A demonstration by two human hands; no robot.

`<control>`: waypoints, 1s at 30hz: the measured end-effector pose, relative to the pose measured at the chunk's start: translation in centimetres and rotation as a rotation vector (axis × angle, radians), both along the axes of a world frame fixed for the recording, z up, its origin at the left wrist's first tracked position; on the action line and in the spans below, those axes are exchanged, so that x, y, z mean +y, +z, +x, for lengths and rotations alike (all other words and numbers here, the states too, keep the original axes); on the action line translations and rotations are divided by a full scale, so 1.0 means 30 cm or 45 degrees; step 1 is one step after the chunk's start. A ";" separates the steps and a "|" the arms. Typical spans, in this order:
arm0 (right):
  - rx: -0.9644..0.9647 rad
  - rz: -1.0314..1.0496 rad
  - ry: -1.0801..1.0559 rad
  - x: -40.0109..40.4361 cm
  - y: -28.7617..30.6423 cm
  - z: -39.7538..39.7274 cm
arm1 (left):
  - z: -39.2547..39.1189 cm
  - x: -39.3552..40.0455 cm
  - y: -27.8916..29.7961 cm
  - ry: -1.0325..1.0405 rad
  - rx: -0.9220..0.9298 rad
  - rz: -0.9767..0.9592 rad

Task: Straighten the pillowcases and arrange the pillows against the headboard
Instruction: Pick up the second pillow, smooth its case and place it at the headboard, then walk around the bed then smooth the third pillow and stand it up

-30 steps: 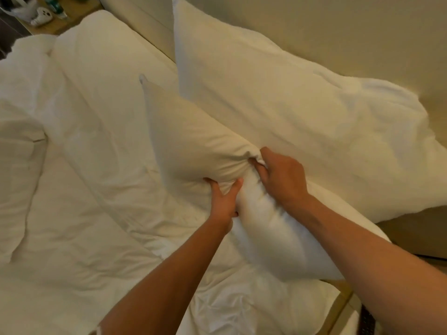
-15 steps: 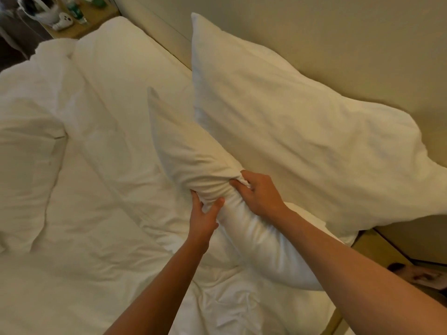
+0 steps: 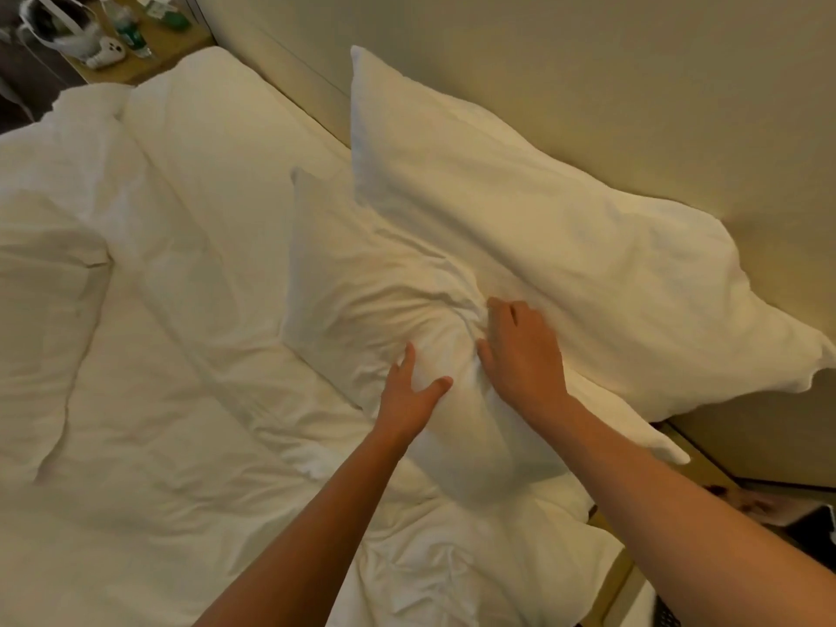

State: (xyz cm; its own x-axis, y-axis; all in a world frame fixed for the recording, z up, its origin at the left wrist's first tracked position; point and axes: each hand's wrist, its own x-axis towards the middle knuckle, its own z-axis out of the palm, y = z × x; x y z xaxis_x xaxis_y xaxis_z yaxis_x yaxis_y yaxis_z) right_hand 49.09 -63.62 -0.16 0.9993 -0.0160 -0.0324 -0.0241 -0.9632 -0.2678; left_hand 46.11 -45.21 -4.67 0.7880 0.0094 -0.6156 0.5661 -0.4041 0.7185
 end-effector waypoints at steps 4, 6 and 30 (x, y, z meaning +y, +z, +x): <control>0.092 0.033 -0.083 -0.088 -0.060 -0.135 | -0.017 -0.026 -0.021 -0.032 -0.031 0.106; 0.127 0.028 -0.146 -0.121 -0.078 -0.188 | -0.033 -0.036 -0.026 -0.055 -0.023 0.125; 0.275 0.170 0.088 -0.341 0.111 -0.771 | -0.703 -0.102 0.339 0.162 0.107 -0.108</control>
State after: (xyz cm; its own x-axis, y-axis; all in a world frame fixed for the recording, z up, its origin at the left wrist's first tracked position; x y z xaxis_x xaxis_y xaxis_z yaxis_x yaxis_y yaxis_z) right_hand 25.97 -73.87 3.18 0.9677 0.0704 -0.2420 -0.0300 -0.9211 -0.3881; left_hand 25.02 -48.28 5.51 0.7295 0.0506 -0.6821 0.6682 -0.2652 0.6951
